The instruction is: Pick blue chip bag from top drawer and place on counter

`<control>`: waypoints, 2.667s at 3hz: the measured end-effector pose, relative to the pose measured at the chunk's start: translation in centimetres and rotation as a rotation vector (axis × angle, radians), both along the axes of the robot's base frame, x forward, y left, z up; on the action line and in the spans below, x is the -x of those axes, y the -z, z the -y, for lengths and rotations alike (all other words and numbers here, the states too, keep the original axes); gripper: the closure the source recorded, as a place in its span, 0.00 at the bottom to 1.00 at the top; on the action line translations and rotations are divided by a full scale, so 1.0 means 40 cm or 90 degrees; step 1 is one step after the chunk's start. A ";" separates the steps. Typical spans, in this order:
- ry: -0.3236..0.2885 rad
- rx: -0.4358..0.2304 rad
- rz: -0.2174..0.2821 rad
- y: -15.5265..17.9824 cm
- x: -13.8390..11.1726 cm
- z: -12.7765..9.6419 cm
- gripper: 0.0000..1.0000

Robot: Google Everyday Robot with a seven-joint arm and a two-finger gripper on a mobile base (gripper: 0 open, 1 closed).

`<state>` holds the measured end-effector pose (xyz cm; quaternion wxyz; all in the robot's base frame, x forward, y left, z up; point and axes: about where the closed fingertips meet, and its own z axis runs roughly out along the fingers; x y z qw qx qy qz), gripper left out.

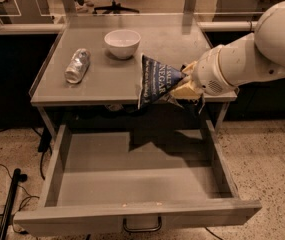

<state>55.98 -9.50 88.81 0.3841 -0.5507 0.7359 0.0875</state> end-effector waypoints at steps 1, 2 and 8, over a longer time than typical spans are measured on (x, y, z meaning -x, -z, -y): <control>0.000 0.000 0.000 0.000 0.000 0.000 1.00; 0.009 -0.007 0.015 -0.008 -0.027 0.000 1.00; 0.137 -0.018 0.075 0.044 -0.544 0.029 1.00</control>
Offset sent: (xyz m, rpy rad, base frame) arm 0.0295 -0.0043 0.0064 0.0294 -0.0597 -0.0420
